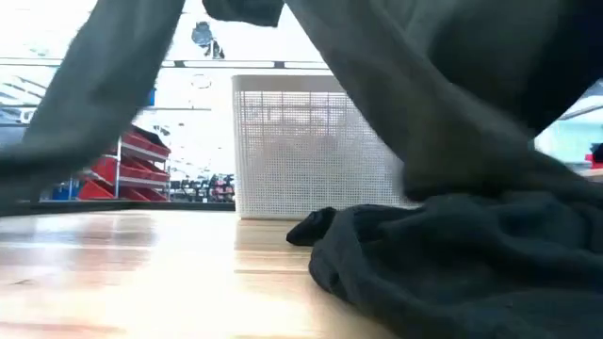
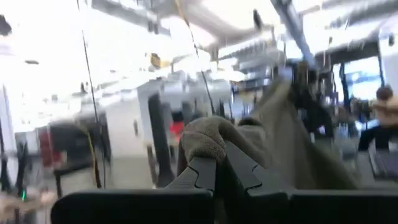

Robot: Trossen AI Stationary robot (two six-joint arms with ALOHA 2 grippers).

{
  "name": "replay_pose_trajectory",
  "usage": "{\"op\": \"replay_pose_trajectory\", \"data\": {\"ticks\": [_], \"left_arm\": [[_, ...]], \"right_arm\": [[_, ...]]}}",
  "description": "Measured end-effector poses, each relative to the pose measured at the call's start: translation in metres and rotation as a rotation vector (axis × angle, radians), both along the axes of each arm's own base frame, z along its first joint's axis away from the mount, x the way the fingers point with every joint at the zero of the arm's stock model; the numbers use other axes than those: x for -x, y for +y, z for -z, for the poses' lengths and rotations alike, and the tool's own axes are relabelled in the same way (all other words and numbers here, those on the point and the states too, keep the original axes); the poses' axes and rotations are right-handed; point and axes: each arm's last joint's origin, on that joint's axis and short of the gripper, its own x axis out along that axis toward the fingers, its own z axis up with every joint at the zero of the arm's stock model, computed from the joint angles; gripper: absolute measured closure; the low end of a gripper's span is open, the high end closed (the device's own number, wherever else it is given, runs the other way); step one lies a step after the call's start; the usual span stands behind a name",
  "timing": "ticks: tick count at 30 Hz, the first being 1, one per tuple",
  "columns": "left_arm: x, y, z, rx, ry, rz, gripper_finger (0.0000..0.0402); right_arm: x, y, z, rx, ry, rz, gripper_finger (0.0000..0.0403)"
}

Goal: Sort clothes
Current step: Fold the gray jacket

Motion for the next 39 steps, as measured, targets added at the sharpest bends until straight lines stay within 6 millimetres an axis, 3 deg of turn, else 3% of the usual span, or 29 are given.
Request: {"op": "replay_pose_trajectory", "data": {"ticks": [4,7,12,16,21,27,34,39], "left_arm": [[0.016,0.012,-0.040,-0.068,-0.092,0.031,0.0394],[0.020,0.015,-0.058,-0.100,-0.102,0.067,0.0395],[0.014,0.007,-0.074,-0.164,-0.063,0.107,0.0396],[0.012,-0.004,-0.074,-0.165,0.045,0.140,0.0396],[0.011,-0.024,-0.055,-0.116,0.221,0.208,0.0396],[0.007,-0.064,-0.020,-0.077,0.385,0.353,0.0396],[0.003,-0.138,0.031,-0.083,0.529,0.316,0.0396],[0.019,-0.185,0.052,-0.108,0.521,0.292,0.0396]], "right_arm": [[0.005,-0.005,-0.003,-0.056,-0.089,-0.074,0.0403],[0.002,-0.003,-0.003,-0.095,-0.147,-0.155,0.0403],[-0.013,0.007,0.001,-0.046,-0.092,-0.175,0.0403],[-0.021,0.012,0.011,-0.092,0.012,-0.209,0.0403],[-0.023,0.017,0.032,-0.239,0.176,-0.311,0.0403],[-0.032,0.039,0.061,-0.404,0.356,-0.453,0.0403],[-0.056,0.107,0.106,-0.421,0.511,-0.436,0.0403],[-0.047,0.160,0.119,-0.418,0.489,-0.396,0.0403]]}}
